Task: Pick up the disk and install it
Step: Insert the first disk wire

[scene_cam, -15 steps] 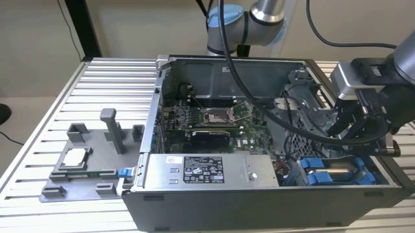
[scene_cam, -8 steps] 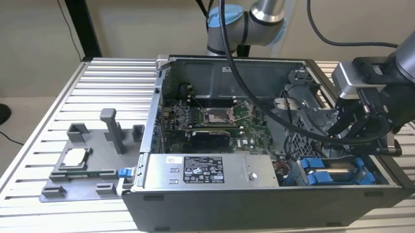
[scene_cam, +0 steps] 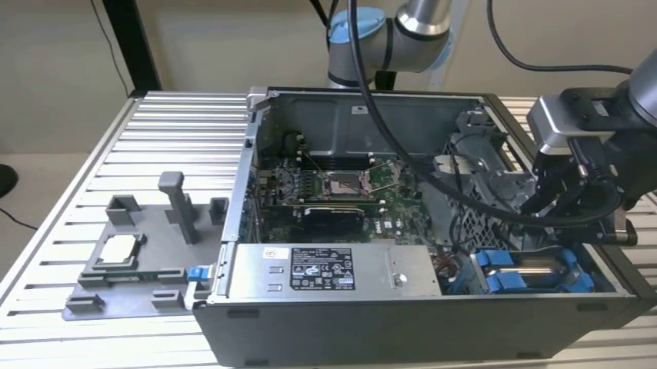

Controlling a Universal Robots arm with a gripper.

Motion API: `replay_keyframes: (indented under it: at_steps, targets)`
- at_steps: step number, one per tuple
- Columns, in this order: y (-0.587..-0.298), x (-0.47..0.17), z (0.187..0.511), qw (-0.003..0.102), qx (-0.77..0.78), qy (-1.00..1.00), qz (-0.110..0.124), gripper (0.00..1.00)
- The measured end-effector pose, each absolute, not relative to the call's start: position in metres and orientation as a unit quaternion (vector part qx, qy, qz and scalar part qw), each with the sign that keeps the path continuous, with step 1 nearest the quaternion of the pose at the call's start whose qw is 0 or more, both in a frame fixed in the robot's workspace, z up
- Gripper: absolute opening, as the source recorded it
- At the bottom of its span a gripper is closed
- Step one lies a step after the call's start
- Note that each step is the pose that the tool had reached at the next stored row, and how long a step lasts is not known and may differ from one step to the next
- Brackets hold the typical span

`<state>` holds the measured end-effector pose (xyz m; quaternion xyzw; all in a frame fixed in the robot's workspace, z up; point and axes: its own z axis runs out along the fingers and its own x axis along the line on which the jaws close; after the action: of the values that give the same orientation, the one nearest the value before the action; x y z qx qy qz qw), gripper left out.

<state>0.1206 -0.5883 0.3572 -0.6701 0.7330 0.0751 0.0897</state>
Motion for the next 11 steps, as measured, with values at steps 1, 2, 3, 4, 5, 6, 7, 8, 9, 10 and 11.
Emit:
replay_keyframes:
  at_steps: [1, 2, 3, 4, 5, 6, 7, 8, 9, 10, 11]
  targets:
    - [-0.5883, 0.1206, 0.3577, 0.090, -0.670, 0.733, 0.075, 1.00]
    - [-0.5883, 0.1206, 0.3581, 0.090, -0.670, 0.733, 0.075, 1.00]
    - [-0.5883, 0.1206, 0.3584, 0.090, -0.670, 0.733, 0.075, 1.00]
    - [-0.5883, 0.1206, 0.3586, 0.090, -0.670, 0.733, 0.075, 1.00]
    - [-0.5883, 0.1206, 0.3588, 0.090, -0.670, 0.733, 0.075, 1.00]
    - [-0.5883, 0.1206, 0.3593, 0.090, -0.670, 0.733, 0.075, 1.00]
    - [-0.5883, 0.1206, 0.3598, 0.090, -0.670, 0.733, 0.075, 1.00]
    - [-0.5883, 0.1206, 0.3603, 0.090, -0.670, 0.733, 0.075, 1.00]
    - [-0.5883, 0.1206, 0.3609, 0.090, -0.670, 0.733, 0.075, 1.00]
    - [-0.5883, 0.1206, 0.3611, 0.090, -0.670, 0.733, 0.075, 1.00]
    - [-0.5883, 0.1206, 0.3611, 0.090, -0.670, 0.733, 0.075, 1.00]
